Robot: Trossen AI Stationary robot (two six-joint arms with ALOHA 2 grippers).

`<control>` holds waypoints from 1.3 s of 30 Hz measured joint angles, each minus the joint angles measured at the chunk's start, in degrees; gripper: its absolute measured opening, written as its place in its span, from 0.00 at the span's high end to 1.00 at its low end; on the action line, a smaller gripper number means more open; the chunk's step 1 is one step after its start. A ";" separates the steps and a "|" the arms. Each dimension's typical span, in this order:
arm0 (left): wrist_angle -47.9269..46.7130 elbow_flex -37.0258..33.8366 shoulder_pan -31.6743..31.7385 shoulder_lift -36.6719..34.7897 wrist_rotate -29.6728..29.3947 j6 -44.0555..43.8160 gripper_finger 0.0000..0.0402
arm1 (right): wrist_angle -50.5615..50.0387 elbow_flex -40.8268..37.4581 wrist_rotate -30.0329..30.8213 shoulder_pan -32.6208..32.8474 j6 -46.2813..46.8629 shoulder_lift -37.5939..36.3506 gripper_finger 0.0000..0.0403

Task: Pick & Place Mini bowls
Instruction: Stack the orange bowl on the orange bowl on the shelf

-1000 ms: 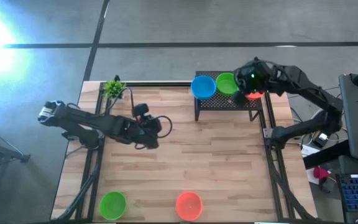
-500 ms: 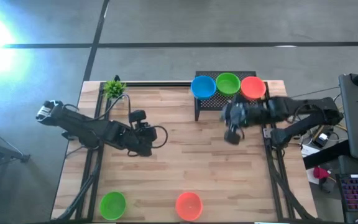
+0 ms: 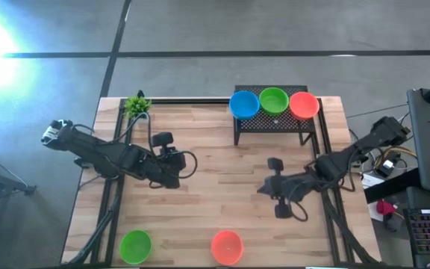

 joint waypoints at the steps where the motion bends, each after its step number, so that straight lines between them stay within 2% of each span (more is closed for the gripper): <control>1: 0.00 0.00 0.00 -0.07 0.00 0.07 0.76 | 1.20 -0.96 0.02 0.33 0.79 0.01 0.98; 8: 0.02 0.00 0.00 -0.11 0.00 2.10 0.76 | 5.71 -5.53 -1.26 0.80 3.74 0.00 0.98; 14: 0.09 0.00 -0.09 -0.11 0.00 4.09 0.76 | 5.73 -5.17 -1.56 2.88 4.12 3.30 0.98; 20: 0.29 0.00 -0.09 -0.09 0.02 6.77 0.76 | 6.01 0.53 -1.54 5.63 4.13 12.44 0.98; 29: 0.37 0.00 -0.13 -0.07 0.00 13.65 0.76 | 0.56 13.08 -2.77 6.48 4.03 25.66 0.98; 39: 0.44 0.00 -0.13 -0.07 0.02 18.57 0.76 | -3.93 24.97 -3.03 6.45 10.49 33.76 0.98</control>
